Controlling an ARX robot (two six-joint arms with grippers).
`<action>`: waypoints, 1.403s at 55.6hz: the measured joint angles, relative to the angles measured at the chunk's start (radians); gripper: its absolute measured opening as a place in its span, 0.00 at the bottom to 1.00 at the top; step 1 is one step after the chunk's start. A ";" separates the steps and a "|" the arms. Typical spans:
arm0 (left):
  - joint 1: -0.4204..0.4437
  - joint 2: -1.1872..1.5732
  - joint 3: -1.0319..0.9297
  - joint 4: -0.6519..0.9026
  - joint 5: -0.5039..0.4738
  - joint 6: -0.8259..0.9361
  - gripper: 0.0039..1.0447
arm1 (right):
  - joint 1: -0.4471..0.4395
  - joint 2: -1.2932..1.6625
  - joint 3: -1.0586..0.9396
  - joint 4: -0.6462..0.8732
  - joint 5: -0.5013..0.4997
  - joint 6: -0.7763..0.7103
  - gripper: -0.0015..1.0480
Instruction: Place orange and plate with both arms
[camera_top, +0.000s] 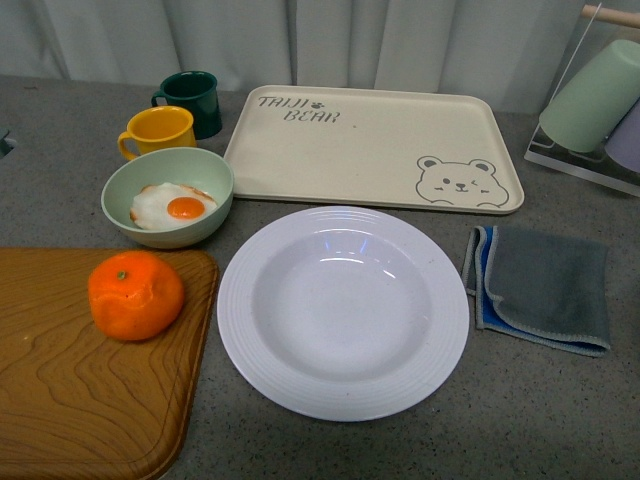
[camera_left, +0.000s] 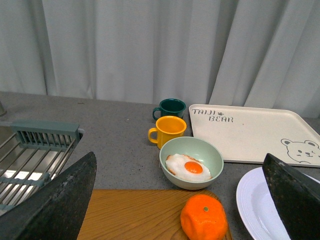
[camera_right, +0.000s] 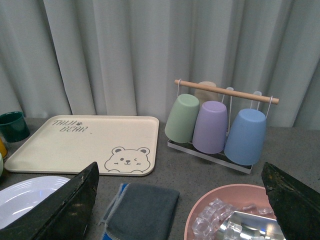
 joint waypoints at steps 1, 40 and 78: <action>0.000 0.000 0.000 0.000 0.000 0.000 0.94 | 0.000 0.000 0.000 0.000 0.000 0.000 0.91; 0.000 0.000 0.000 0.000 0.000 0.000 0.94 | 0.000 0.000 0.000 0.000 0.000 0.000 0.91; -0.018 1.049 0.264 0.321 -0.067 -0.373 0.94 | -0.001 -0.001 0.000 0.000 0.000 0.000 0.91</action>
